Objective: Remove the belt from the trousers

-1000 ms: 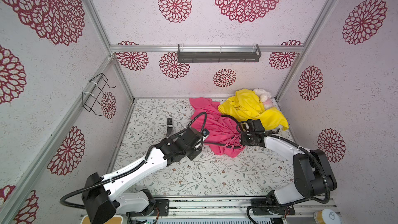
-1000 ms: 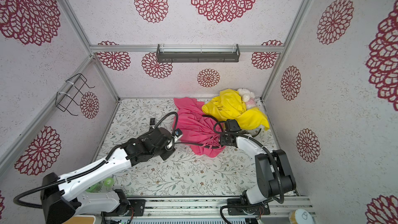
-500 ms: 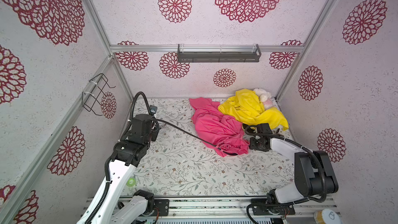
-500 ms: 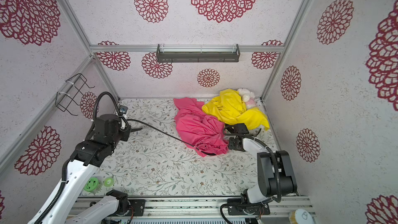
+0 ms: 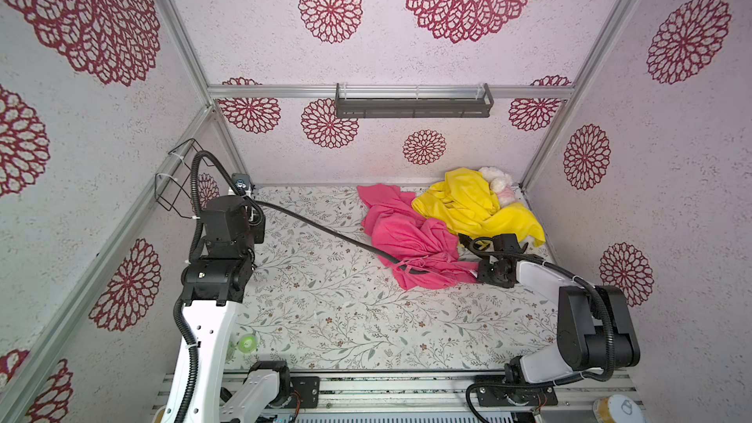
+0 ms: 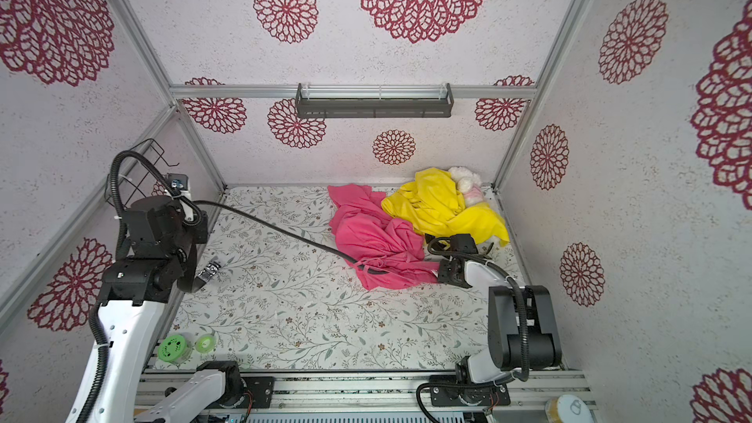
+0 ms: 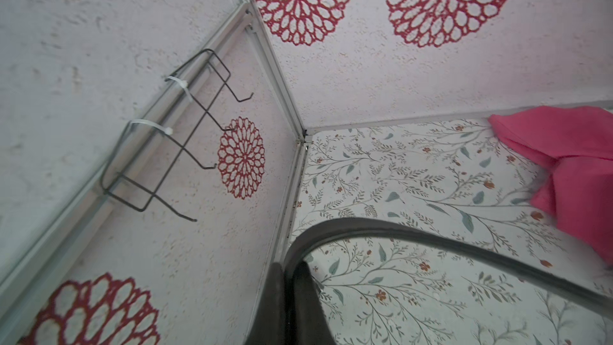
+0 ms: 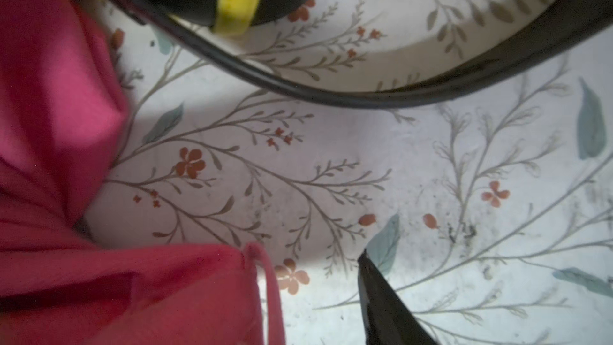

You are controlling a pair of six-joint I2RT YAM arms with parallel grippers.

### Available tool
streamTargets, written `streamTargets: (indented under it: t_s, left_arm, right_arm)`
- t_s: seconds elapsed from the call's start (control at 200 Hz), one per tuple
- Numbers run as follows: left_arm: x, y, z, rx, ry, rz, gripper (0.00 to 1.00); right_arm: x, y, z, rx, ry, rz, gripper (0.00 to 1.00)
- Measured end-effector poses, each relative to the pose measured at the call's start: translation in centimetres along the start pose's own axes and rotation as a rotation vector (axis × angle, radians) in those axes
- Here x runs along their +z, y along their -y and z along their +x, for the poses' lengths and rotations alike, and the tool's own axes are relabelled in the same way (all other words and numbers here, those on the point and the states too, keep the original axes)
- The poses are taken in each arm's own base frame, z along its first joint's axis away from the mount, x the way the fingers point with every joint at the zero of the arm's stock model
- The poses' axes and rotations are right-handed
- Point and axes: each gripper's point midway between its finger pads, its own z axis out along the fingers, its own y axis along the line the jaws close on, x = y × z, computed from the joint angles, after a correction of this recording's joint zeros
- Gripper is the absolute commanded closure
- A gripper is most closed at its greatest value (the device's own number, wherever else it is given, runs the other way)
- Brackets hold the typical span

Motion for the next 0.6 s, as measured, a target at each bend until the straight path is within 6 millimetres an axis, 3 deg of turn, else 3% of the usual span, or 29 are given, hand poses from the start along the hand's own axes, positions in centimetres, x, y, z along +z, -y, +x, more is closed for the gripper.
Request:
streamTargets:
  t_s: [0.21, 0.425, 0.525, 0.6]
  left_arm:
    - [1.1, -1.0, -1.1, -0.027, 0.006, -0.037, 1.0]
    - [2.6, -4.9, -3.2, -0.103, 0.011, -0.167, 1.0]
    - [2.6, -5.7, -4.4, -0.14, 0.037, -0.176, 1.0]
    - [2.4, -4.9, -5.5, -0.163, 0.065, -0.131, 1.0]
  right_arm:
    - [-0.2, 4.3, -0.5, 0.12, 0.001, 0.047, 0.48]
    - [-0.7, 7.7, -0.6, 0.215, 0.01, 0.098, 0.5]
    - [-1.1, 8.5, -0.7, 0.241, 0.021, 0.102, 0.52]
    - [-1.4, 8.1, -0.8, 0.241, 0.031, 0.084, 0.53]
